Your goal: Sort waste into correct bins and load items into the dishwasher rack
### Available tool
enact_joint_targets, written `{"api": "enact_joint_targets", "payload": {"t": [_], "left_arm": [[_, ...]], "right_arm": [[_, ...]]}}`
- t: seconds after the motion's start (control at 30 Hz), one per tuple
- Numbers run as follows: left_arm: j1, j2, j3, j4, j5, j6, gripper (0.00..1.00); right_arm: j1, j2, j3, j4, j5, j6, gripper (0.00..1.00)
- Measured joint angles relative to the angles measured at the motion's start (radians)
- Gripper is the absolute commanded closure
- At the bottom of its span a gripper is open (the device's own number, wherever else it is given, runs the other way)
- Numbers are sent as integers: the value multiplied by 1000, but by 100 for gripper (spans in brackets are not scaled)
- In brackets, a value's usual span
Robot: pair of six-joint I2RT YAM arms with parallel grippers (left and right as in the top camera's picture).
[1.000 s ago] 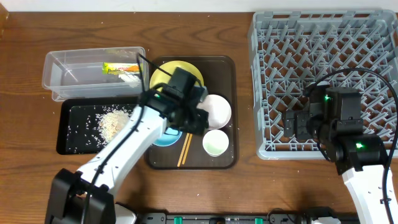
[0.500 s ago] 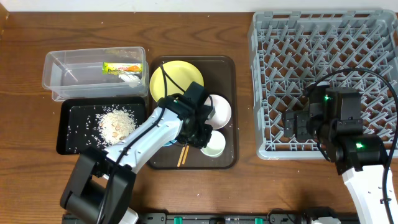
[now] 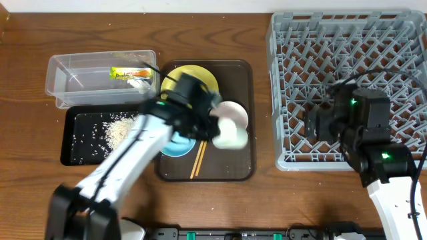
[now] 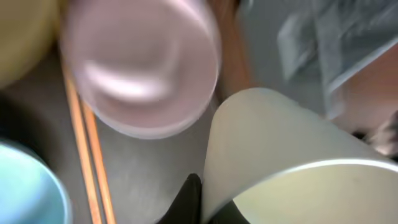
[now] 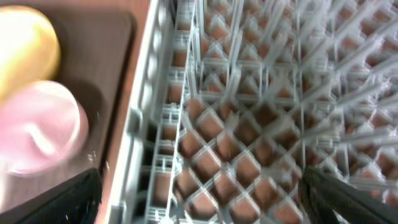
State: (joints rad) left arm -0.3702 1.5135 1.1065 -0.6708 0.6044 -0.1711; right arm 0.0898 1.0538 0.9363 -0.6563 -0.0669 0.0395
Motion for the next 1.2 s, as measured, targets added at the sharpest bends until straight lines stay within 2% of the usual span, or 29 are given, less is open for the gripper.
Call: {"api": "enact_joint_targets", "payload": {"t": [0.17, 0.27, 0.43, 0.53, 0.77, 1.1, 1.2], "left_arm": [[191, 0, 11, 141, 170, -67, 94], [263, 57, 11, 243, 345, -98, 94], [268, 164, 11, 331, 638, -125, 94], [247, 217, 11, 334, 755, -128, 94], [206, 243, 11, 363, 888, -142, 94], [196, 243, 11, 364, 936, -146, 94], [196, 243, 11, 364, 938, -146, 94]], "right_arm": [[0, 18, 2, 86, -140, 14, 1], [1, 65, 2, 98, -339, -2, 1], [33, 180, 2, 121, -666, -69, 1], [72, 249, 2, 174, -807, -107, 1], [151, 374, 2, 372, -975, -151, 2], [169, 419, 3, 603, -1049, -162, 6], [169, 419, 3, 649, -1100, -162, 13]]}}
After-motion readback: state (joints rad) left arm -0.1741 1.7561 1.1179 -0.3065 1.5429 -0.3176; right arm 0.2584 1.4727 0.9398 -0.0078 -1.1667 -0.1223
